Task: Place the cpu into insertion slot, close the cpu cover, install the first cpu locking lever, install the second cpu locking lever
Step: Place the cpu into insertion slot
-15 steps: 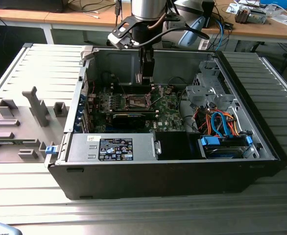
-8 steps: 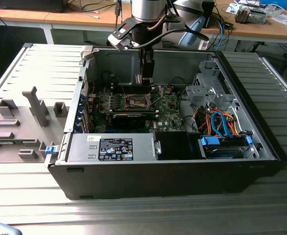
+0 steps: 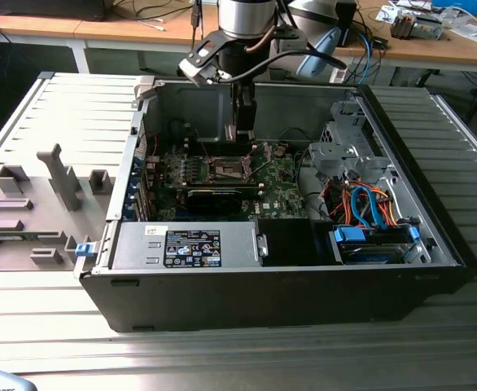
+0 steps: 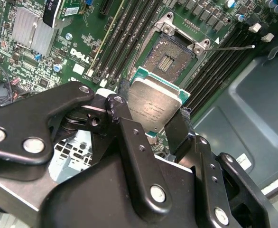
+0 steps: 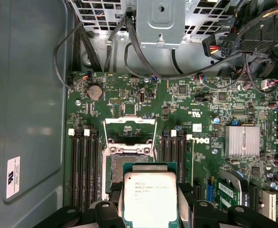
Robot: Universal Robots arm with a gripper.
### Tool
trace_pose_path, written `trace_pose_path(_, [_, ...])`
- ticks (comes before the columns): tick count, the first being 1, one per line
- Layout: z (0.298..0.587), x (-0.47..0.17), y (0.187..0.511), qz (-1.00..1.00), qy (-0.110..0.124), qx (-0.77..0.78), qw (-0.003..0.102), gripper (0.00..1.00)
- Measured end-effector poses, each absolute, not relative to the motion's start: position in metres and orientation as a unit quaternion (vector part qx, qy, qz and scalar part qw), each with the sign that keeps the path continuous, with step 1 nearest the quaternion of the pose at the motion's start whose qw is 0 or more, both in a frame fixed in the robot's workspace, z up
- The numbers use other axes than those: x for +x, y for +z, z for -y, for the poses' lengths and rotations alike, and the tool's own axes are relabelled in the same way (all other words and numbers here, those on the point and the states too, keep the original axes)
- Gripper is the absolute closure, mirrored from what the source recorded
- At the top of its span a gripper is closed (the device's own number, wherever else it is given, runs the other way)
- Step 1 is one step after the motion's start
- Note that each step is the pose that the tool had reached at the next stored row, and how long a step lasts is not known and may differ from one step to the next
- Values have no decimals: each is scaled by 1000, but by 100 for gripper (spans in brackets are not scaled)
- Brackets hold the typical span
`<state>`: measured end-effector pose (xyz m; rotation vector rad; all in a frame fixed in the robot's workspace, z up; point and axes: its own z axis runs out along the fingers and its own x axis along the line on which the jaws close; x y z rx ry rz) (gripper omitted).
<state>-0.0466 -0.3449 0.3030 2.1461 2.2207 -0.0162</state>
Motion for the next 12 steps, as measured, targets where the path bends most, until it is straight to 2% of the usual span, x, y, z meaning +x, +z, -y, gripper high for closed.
trace_pose_path(12, [345,-47,300,-719,-5,695,27,45])
